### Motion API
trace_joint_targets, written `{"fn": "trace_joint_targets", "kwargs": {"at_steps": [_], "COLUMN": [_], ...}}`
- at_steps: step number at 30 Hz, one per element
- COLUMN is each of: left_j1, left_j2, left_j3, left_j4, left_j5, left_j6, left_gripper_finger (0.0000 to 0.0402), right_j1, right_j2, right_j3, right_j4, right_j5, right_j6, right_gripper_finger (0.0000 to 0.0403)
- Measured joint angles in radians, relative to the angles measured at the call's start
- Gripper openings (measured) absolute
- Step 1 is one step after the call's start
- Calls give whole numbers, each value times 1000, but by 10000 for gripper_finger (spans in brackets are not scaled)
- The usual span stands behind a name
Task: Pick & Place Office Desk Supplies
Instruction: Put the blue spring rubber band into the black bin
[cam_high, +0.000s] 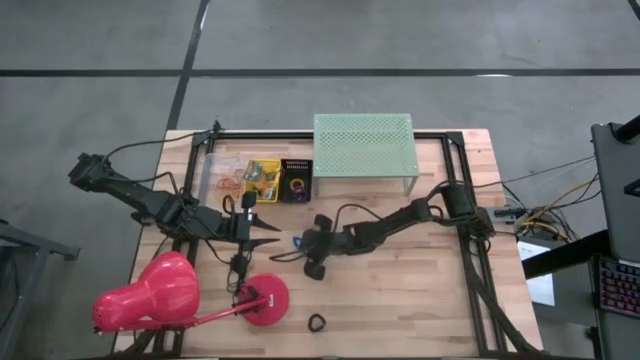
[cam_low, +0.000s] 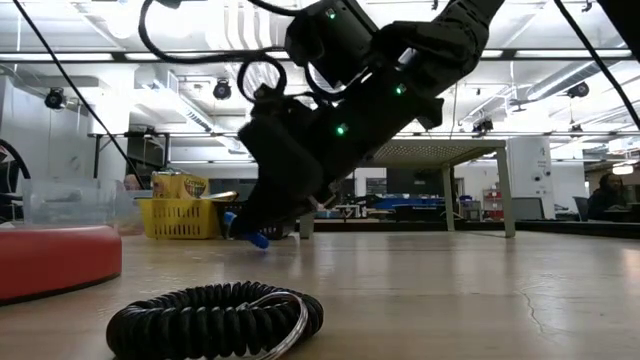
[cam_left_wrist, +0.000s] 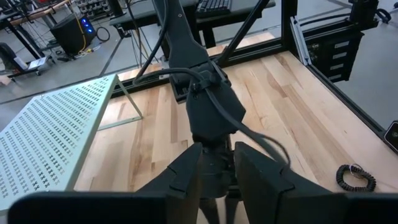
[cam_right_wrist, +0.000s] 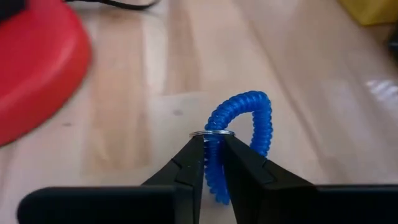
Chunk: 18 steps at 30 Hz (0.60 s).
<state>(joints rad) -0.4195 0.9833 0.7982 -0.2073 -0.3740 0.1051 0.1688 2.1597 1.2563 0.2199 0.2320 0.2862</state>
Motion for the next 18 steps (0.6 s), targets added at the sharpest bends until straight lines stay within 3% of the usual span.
{"fn": "trace_joint_targets", "kwargs": {"at_steps": [12,18], "left_j1": [0,0], "left_j2": [0,0], "left_j3": [0,0], "left_j4": [0,0], "left_j5": [0,0], "left_j6": [0,0], "left_gripper_finger": [98,98], "right_j1": [0,3], "right_j2": [0,-45], "right_j3": [23,23], "right_j4": [-2,-7], "right_j5": [-24,-24], "right_j6": [-4,15], "right_gripper_finger": [149,165]}}
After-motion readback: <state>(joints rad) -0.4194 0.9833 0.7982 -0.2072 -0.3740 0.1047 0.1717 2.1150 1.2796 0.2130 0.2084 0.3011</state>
